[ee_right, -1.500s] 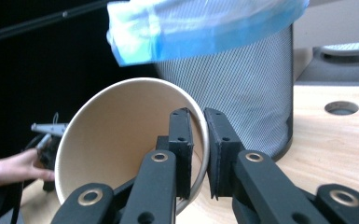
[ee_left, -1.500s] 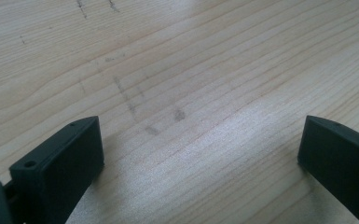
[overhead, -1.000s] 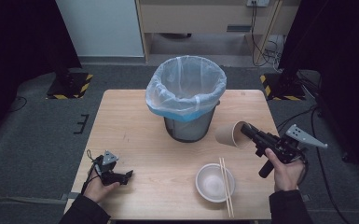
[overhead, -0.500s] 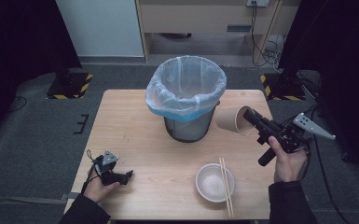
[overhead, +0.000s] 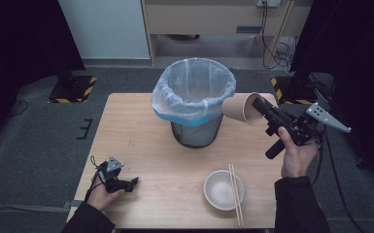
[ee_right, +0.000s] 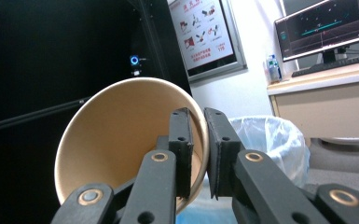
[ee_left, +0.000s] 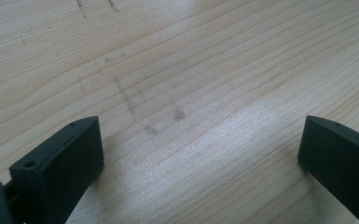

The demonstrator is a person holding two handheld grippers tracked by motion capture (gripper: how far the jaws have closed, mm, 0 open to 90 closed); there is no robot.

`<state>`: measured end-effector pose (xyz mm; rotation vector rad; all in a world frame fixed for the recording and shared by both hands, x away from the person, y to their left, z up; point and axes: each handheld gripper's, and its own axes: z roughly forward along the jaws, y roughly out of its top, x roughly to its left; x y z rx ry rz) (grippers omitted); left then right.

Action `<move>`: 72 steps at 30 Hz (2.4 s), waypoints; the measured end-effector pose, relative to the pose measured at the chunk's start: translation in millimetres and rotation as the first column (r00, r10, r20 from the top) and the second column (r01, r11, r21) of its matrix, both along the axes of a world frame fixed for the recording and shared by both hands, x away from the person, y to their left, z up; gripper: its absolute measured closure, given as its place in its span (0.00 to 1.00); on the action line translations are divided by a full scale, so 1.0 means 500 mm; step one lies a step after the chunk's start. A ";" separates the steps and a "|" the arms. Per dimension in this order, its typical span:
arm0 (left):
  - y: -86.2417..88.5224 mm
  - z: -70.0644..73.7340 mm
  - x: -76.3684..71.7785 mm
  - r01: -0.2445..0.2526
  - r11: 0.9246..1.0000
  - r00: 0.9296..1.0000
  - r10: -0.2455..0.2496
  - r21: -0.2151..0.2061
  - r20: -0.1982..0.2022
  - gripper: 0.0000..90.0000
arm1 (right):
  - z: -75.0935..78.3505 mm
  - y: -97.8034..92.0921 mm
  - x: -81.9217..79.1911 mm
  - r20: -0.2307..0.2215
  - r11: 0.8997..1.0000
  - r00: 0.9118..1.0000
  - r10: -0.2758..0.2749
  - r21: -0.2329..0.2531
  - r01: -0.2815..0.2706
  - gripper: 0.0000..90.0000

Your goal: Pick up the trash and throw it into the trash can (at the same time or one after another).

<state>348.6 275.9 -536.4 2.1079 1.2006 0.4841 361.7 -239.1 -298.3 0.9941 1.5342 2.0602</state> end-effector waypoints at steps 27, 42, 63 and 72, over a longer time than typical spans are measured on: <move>0.000 0.000 0.000 0.000 1.000 1.000 0.000 -0.001 0.000 0.00 | 0.081 0.077 0.066 0.068 0.998 0.996 -0.052 0.020 0.051 0.92; 0.000 0.000 0.000 -0.001 1.000 1.000 0.001 -0.002 0.001 0.00 | 0.089 0.113 0.124 0.065 0.993 0.991 -0.114 0.023 0.113 0.91; 0.000 0.000 0.000 -0.001 1.000 1.000 0.001 -0.003 0.001 0.00 | 0.038 0.186 0.218 0.011 0.981 0.984 -0.178 -0.080 0.178 0.92; -0.001 0.000 0.001 0.001 1.000 1.000 -0.001 -0.002 0.001 0.00 | 0.018 0.204 0.251 -0.023 0.965 0.975 -0.219 -0.152 0.214 0.92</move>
